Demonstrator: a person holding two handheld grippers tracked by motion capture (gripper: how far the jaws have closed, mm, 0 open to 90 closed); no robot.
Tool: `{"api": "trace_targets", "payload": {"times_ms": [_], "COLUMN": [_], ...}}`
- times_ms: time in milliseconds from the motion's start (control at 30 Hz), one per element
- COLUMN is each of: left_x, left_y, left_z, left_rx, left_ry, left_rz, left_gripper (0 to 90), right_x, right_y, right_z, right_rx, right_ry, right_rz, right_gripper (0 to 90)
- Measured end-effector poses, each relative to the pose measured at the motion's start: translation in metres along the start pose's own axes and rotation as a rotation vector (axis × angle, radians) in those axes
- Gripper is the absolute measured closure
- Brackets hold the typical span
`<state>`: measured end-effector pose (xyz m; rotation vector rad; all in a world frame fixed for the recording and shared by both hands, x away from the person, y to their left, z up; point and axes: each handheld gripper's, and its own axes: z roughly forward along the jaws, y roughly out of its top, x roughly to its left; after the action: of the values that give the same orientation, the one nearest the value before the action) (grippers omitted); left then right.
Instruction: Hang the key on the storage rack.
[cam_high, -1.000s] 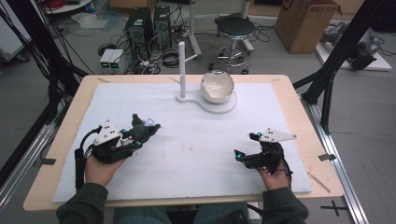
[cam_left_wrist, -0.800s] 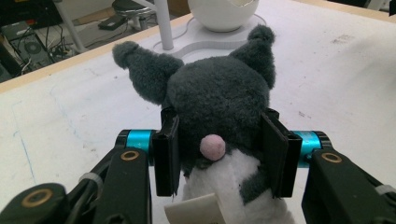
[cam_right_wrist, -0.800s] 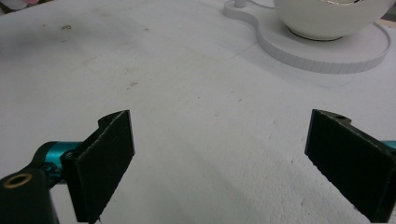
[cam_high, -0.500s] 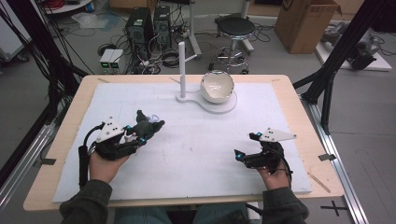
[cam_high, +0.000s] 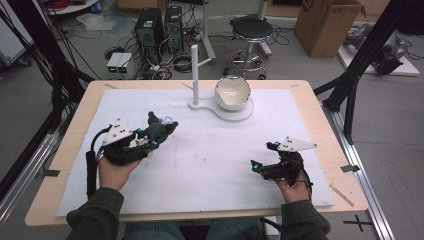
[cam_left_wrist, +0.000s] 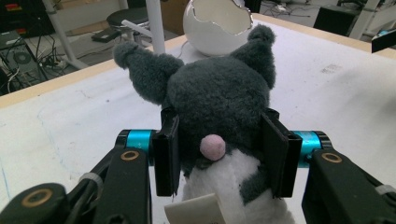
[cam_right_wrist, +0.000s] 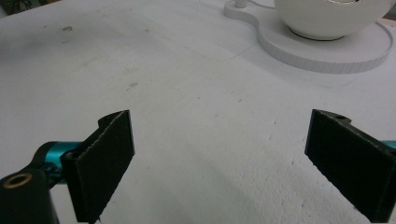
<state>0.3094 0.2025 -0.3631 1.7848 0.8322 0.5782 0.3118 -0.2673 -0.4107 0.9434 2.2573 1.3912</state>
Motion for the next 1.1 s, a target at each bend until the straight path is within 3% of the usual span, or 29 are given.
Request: {"api": "trace_targets", "payload": {"times_ms": [300, 600, 833, 1100], "left_x": [-0.001, 0.004, 0.008, 0.012], "left_y": [0.008, 0.016, 0.03, 0.036], "left_z": [0.007, 0.018, 0.025, 0.032], "left_rx": [-0.02, -0.029, -0.064, -0.079], "left_ry": [-0.017, -0.065, -0.086, -0.091], "left_rz": [-0.008, -0.053, -0.074, -0.102], "left_gripper": [54.5, 54.5, 54.5, 54.5], "right_x": [0.0, 0.0, 0.0, 0.0], "right_y": [0.0, 0.001, 0.002, 0.002], "right_z": [-0.001, -0.001, -0.002, -0.003], "right_rx": [-0.005, -0.013, -0.024, -0.026], "right_ry": [0.0, 0.0, 0.001, 0.003], "right_rz": [-0.004, 0.001, -0.003, 0.006], "right_gripper": [7.6, 7.6, 7.6, 7.6]}}
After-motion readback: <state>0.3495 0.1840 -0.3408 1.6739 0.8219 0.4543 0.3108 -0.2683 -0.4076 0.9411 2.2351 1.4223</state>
